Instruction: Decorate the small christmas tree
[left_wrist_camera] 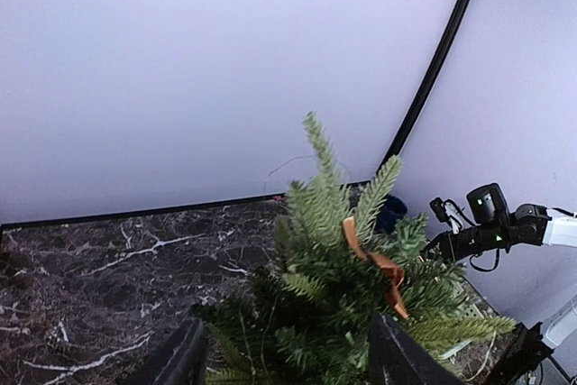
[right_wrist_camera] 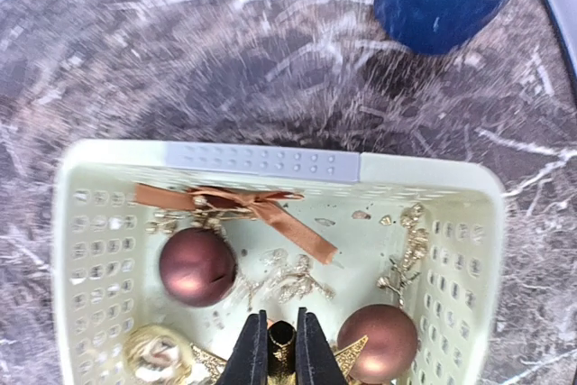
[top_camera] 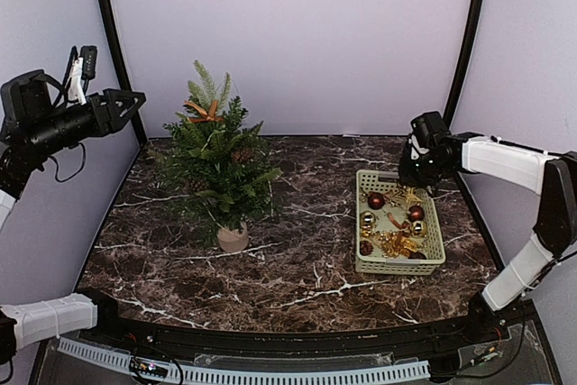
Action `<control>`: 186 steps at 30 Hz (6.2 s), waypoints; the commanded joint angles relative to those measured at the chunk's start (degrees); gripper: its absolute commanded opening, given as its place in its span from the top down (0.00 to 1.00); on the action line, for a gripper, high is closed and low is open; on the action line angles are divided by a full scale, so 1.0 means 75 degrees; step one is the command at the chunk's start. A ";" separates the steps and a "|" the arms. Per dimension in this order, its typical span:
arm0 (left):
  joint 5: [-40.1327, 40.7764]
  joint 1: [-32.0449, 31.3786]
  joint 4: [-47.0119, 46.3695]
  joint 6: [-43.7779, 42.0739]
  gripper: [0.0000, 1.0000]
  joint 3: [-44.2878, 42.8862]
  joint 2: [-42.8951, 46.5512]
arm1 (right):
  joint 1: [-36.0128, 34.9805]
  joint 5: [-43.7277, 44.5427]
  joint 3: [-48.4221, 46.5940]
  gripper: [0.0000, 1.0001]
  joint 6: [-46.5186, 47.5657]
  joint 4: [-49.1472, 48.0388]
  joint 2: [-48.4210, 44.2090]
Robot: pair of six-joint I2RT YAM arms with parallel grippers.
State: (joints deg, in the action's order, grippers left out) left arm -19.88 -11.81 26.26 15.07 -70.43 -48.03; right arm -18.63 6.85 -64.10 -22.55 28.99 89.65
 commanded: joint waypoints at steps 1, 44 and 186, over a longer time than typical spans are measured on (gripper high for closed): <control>0.0412 -0.0960 -0.0251 -0.0280 0.37 -0.0899 -0.0757 | 0.0035 -0.0357 0.0229 0.90 0.0063 0.0276 -0.0496; 0.3018 -0.7245 0.0370 0.1525 0.32 -0.6324 -0.7372 | -0.3123 -0.0005 -0.2211 0.88 -0.0819 0.0281 -0.2572; -0.1895 -0.0722 -0.2683 -0.0096 1.00 0.3004 0.0680 | -0.3832 0.1985 -0.1334 0.19 -0.1393 -0.0346 -0.3083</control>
State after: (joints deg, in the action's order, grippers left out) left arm -32.86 -17.52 7.16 16.03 -49.45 -43.09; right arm -47.59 22.31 -74.52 -32.29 28.29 66.24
